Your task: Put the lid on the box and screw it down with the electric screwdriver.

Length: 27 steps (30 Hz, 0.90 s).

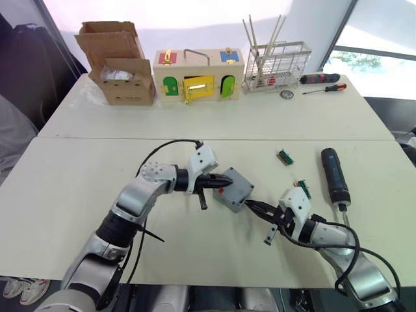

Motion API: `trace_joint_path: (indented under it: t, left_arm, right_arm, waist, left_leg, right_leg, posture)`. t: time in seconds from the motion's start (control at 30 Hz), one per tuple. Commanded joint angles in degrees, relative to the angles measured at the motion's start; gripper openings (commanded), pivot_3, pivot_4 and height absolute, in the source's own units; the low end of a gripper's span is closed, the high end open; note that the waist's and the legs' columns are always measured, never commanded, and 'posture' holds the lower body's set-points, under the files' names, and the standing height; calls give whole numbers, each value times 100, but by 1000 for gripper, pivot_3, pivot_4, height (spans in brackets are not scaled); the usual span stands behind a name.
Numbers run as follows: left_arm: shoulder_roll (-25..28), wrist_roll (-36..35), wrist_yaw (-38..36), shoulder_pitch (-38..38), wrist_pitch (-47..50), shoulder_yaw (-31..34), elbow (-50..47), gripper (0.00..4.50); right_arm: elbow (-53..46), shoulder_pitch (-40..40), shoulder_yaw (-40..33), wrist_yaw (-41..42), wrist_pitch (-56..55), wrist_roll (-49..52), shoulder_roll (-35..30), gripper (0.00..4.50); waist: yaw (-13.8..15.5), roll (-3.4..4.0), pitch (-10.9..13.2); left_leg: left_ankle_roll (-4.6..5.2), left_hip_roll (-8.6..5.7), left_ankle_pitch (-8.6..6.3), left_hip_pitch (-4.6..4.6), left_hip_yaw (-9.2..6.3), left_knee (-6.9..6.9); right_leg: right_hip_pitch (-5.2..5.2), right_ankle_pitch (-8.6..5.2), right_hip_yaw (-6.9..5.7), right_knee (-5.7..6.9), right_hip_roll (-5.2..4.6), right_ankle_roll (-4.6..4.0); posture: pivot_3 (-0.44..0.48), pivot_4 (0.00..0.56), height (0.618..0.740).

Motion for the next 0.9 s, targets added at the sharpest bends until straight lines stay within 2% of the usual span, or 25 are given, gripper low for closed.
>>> trace_joint_path:
  t: [0.03, 0.17, 0.43, 0.63, 0.9]
  left_arm:
    - [-6, -206, 12, 50, 108, 174, -340, 0]
    - [56, -376, 69, -4, 228, 365, -551, 0]
    - [217, -710, 571, -350, 573, 1354, -355, 0]
    - [630, -397, 393, -145, 315, 1109, 20, 0]
    - [223, -309, 210, -173, -26, 762, 502, 0]
  right_arm:
    - [-75, -29, -148, 4, -113, -48, 52, 40]
    - [-85, -15, -140, -8, -111, -89, 85, 40]
    - [-196, -55, -399, -59, 24, -16, 142, 40]
    - [-373, -91, -578, -27, 220, 86, 139, 40]
    - [-414, -162, -604, 30, 221, 52, 117, 40]
  waist:
    - [-1, -2, 26]
    - [-5, -2, 64]
    - [-10, -3, 74]
    - [-7, -2, 76]
    - [-2, -13, 83]
  left_leg:
    - [0, 0, 0, -1, 0, 0]
    - [-2, 0, 1, -12, 0, 0]
    - [-12, -2, 7, -36, 0, 0]
    - [-15, -4, 8, -35, 1, 0]
    - [-15, -6, 9, -37, 1, 9]
  right_leg:
    - [-1, 0, 0, 0, 0, 0]
    - [-14, 0, 1, 2, 0, 0]
    - [-41, 2, 0, 12, 0, 0]
    - [-46, 2, 1, 23, 0, 0]
    - [-46, 2, 1, 37, -6, 0]
  posture:
    - [0, 150, 734]
    - [0, 150, 734]
    - [0, 150, 734]
    - [0, 150, 734]
    - [0, 150, 734]
